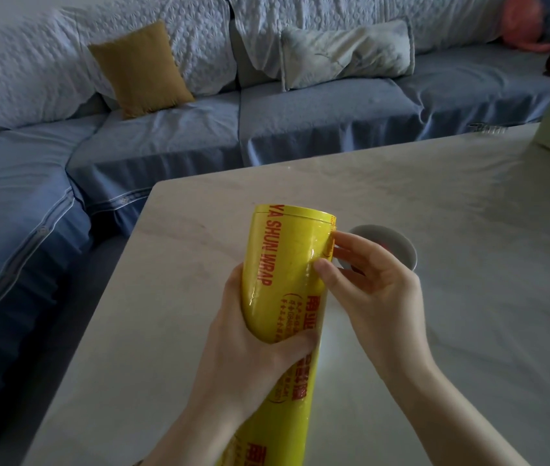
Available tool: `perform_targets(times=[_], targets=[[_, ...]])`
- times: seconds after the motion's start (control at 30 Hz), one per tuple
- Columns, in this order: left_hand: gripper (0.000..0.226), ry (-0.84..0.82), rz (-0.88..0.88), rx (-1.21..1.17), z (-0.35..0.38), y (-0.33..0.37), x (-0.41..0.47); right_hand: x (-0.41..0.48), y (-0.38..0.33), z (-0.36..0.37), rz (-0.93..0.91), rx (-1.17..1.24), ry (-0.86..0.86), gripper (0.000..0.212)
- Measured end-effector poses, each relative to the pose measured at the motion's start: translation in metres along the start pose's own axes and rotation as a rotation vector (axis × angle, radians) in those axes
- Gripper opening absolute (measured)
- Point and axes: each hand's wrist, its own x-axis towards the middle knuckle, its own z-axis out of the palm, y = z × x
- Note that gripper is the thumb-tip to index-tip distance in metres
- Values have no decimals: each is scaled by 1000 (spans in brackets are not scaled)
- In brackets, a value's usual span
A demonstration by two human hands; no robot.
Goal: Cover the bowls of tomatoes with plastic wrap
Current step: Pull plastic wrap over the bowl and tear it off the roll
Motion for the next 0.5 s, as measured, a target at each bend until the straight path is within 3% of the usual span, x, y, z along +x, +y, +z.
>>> perform_targets(times=[0.23, 0.5], targets=[[78, 15, -8, -4, 1, -5, 1, -2, 3, 3, -13, 50, 5, 20], [85, -4, 23, 2, 0, -7, 3, -1, 6, 1, 17, 90, -16, 29]])
